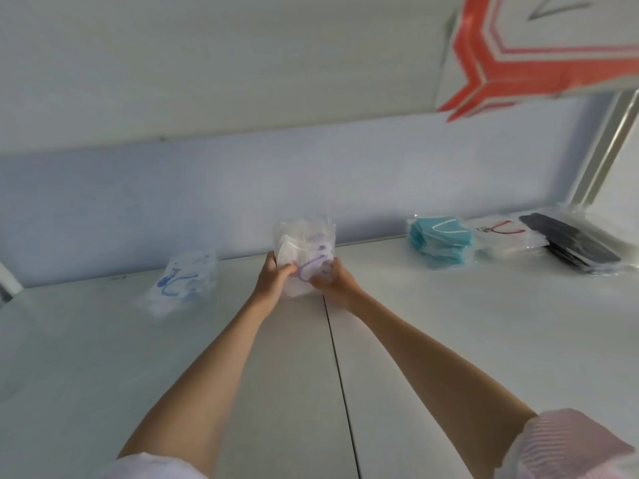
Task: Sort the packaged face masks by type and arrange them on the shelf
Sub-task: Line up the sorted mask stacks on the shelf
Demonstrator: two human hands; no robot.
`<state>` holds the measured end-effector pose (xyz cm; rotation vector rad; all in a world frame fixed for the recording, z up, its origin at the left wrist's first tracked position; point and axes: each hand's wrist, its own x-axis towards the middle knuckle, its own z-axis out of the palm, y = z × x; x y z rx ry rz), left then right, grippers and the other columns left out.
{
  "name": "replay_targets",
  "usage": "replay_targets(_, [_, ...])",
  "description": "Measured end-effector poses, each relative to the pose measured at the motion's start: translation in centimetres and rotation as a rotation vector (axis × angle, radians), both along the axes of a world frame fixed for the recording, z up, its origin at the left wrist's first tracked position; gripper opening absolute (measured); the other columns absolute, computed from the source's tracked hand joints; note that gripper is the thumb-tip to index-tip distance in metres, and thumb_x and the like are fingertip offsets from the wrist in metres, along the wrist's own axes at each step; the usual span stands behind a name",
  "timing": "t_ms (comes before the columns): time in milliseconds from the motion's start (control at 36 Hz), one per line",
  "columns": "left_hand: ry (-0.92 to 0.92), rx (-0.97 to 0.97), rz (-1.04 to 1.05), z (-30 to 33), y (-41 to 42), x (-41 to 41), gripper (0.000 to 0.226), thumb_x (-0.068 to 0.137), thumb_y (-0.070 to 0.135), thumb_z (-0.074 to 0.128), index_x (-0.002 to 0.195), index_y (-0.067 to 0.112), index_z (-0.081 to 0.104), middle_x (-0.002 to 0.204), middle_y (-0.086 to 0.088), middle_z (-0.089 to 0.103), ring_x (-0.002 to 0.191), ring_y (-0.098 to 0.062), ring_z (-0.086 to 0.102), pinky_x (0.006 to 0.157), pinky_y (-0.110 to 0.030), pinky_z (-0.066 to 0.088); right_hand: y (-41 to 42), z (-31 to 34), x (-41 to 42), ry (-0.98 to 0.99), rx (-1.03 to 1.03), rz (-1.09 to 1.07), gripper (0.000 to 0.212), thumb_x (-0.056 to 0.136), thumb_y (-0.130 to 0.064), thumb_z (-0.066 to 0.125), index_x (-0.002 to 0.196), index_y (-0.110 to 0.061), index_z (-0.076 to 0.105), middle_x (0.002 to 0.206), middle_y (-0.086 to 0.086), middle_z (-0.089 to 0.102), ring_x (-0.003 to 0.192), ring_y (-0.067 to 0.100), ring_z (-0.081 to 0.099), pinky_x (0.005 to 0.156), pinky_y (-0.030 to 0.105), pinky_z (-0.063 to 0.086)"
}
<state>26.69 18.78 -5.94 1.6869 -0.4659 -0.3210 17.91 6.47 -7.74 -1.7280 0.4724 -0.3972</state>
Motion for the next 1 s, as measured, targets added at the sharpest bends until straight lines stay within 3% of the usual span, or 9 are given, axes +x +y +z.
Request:
replay_targets(56, [0.016, 0.035, 0.000, -0.5, -0.6, -0.6, 0.051, 0.069, 0.029, 0.062, 0.115, 0.007, 0.055, 0.102, -0.011, 0.066, 0.085, -0.022, 0.062, 0.071, -0.030, 0.049, -0.8, -0.1, -0.3, 0.027, -0.043, 0.011, 0.028, 0.081, -0.009, 0.070, 0.103, -0.009, 0.052, 0.101, 0.003, 0.060, 0.094, 0.018, 0.059, 0.081, 0.035, 0.052])
replay_targets(111, [0.032, 0.031, -0.003, -0.4, -1.6, -1.1, 0.040, 0.079, 0.025, 0.067, 0.113, 0.006, 0.057, 0.100, -0.011, 0.066, 0.082, -0.019, 0.061, 0.066, -0.025, 0.048, -2.0, 0.4, -0.6, -0.005, -0.051, 0.000, 0.024, 0.076, -0.004, 0.073, 0.098, -0.002, 0.064, 0.091, 0.007, 0.064, 0.081, 0.017, 0.059, 0.063, 0.027, 0.050])
replay_targets(167, [0.042, 0.031, 0.000, 0.2, -3.1, -1.5, 0.042, 0.076, 0.032, 0.067, 0.108, 0.006, 0.061, 0.098, -0.011, 0.067, 0.083, -0.020, 0.063, 0.066, -0.026, 0.047, -3.3, 1.4, -1.1, -0.036, -0.050, -0.072, 0.024, 0.072, 0.000, 0.075, 0.094, -0.003, 0.065, 0.085, 0.010, 0.062, 0.074, 0.018, 0.057, 0.057, 0.027, 0.049])
replay_targets(250, [0.079, 0.043, 0.007, 1.1, -6.0, -2.1, 0.037, 0.071, 0.041, 0.065, 0.092, 0.011, 0.066, 0.093, -0.011, 0.068, 0.083, -0.023, 0.064, 0.068, -0.029, 0.045, -5.6, 2.5, -1.9, -0.012, -0.050, -0.205, 0.047, 0.067, -0.006, 0.079, 0.109, -0.004, 0.058, 0.098, 0.013, 0.062, 0.087, 0.029, 0.062, 0.072, 0.044, 0.055])
replay_targets(306, [0.105, 0.052, 0.005, 1.5, -8.4, -2.6, 0.038, 0.067, 0.042, 0.067, 0.089, 0.011, 0.067, 0.092, -0.012, 0.068, 0.082, -0.023, 0.063, 0.065, -0.029, 0.043, -7.4, 3.0, -2.5, 0.043, -0.130, -0.276, 0.058, 0.066, -0.011, 0.080, 0.117, -0.003, 0.053, 0.108, 0.014, 0.062, 0.096, 0.031, 0.061, 0.077, 0.043, 0.055])
replay_targets(444, [0.145, 0.161, -0.041, 1.1, -12.9, -3.5, 0.070, 0.053, 0.044, 0.064, 0.105, -0.001, 0.068, 0.094, -0.014, 0.064, 0.078, -0.022, 0.059, 0.059, -0.028, 0.039, -10.7, 3.5, -4.5, 0.211, -0.332, -0.360, 0.049, 0.077, -0.020, 0.073, 0.116, 0.005, 0.055, 0.119, 0.021, 0.059, 0.111, 0.034, 0.056, 0.085, 0.035, 0.044])
replay_targets(583, [0.085, 0.346, -0.010, 1.0, -15.6, -4.4, 0.050, 0.080, 0.036, 0.070, 0.114, 0.000, 0.064, 0.113, -0.018, 0.066, 0.102, -0.030, 0.065, 0.068, -0.028, 0.042, -12.6, 3.0, -5.7, 0.344, -0.380, -0.335, 0.043, 0.084, -0.025, 0.065, 0.118, 0.002, 0.058, 0.121, 0.020, 0.061, 0.115, 0.032, 0.055, 0.087, 0.031, 0.044])
replay_targets(722, [0.019, 0.441, 0.073, 0.9, -16.6, -4.8, 0.049, 0.083, 0.033, 0.070, 0.119, 0.001, 0.061, 0.121, -0.017, 0.064, 0.111, -0.030, 0.061, 0.083, -0.031, 0.047, -13.1, 2.5, -6.0, 0.371, -0.366, -0.305, 0.040, 0.090, -0.024, 0.060, 0.120, 0.002, 0.055, 0.122, 0.020, 0.060, 0.116, 0.034, 0.054, 0.088, 0.033, 0.044])
replay_targets(1000, [-0.104, 0.584, 0.101, 0.7, -18.1, -5.5, 0.051, 0.088, 0.037, 0.064, 0.119, -0.003, 0.059, 0.123, -0.020, 0.062, 0.114, -0.034, 0.059, 0.084, -0.033, 0.047, -13.3, 2.5, -6.5, 0.407, -0.397, -0.308, 0.038, 0.094, -0.024, 0.053, 0.123, 0.001, 0.052, 0.125, 0.021, 0.056, 0.116, 0.034, 0.053, 0.092, 0.034, 0.041])
